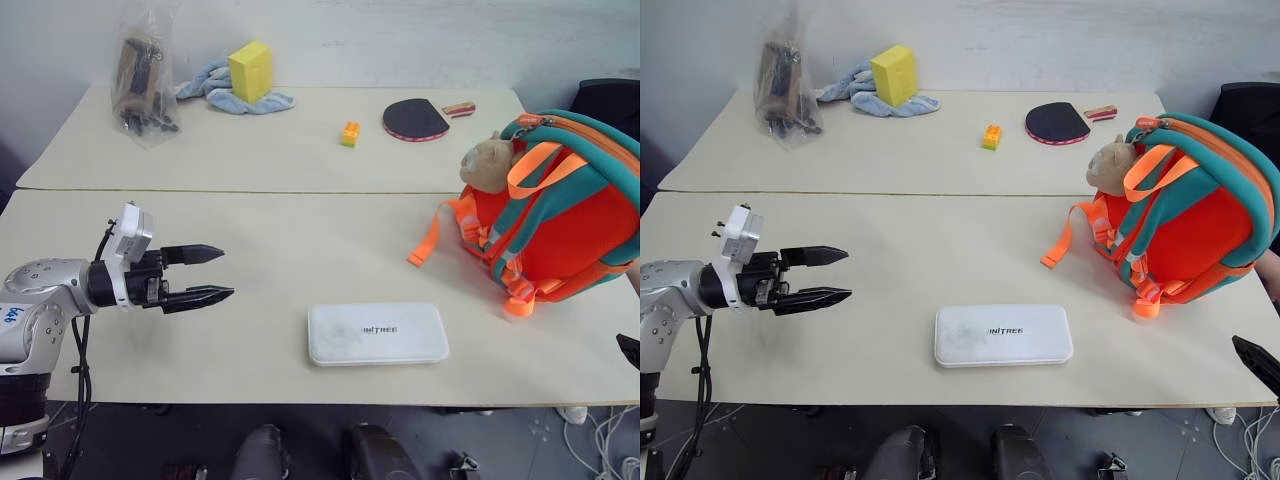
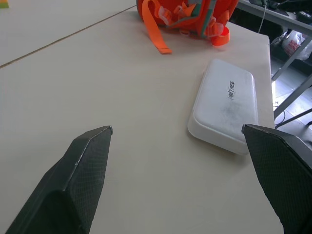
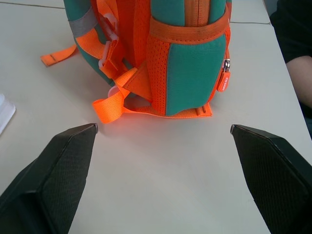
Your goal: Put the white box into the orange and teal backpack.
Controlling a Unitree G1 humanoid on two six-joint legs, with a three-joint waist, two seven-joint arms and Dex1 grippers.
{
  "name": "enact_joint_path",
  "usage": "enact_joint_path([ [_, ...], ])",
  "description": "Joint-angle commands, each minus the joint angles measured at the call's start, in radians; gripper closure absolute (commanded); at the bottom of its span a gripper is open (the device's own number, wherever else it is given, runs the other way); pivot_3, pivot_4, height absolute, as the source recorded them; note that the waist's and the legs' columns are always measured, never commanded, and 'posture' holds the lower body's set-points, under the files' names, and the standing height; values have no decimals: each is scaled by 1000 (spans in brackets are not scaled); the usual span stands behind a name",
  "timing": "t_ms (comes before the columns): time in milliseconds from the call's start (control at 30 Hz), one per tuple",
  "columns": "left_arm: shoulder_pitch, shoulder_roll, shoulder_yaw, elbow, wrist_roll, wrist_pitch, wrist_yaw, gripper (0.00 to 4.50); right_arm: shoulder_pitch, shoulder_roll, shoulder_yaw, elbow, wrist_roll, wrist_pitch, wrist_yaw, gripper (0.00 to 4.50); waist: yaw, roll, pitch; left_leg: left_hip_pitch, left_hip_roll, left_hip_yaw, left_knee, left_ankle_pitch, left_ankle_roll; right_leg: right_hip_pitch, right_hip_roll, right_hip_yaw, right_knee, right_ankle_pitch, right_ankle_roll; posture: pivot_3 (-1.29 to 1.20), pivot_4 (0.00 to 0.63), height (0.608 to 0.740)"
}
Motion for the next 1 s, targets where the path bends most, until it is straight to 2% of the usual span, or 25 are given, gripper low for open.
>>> enact_joint_path([
  [33, -5, 18, -6, -33, 16, -19, 3, 23, 4, -11, -19, -11, -2, -3, -7, 28, 0, 0, 0, 0, 0, 0, 0, 0, 0, 0, 0, 0, 0, 0, 0, 0, 150, 740],
  [333, 2, 22, -50, -32, 59, -36, 2, 23, 12, -17, -15, -53, -2, 11, -13, 28, -1, 0, 0, 0, 0, 0, 0, 0, 0, 0, 0, 0, 0, 0, 0, 0, 150, 740],
  [533, 21, 35, -138, -91, 103, -95, -65, 23, 50, -57, 32, -207, 19, 46, 56, 28, -4, 0, 0, 0, 0, 0, 0, 0, 0, 0, 0, 0, 0, 0, 0, 0, 150, 740],
  [633, 25, 32, -196, -97, 146, -147, -92, 572, 49, -78, 111, -296, 29, 59, 82, 589, -3, 0, 0, 0, 0, 0, 0, 0, 0, 0, 1, 0, 1, 0, 0, 0, 150, 740],
  [867, -11, -32, -330, -22, 248, -285, -134, 2678, -72, -162, 479, -348, -141, 3, 92, 2866, -3, -1, 0, 0, 0, 0, 4, 0, 1, 0, 1, 0, 2, 0, 0, 0, 150, 740],
  [1000, -33, -83, -387, -11, 265, -307, -147, 3983, -178, -168, 611, -274, -224, -34, 90, 4309, 1, 0, 0, -1, 0, 0, 7, 0, 1, 0, 1, 0, 4, 0, 0, 0, 150, 740],
])
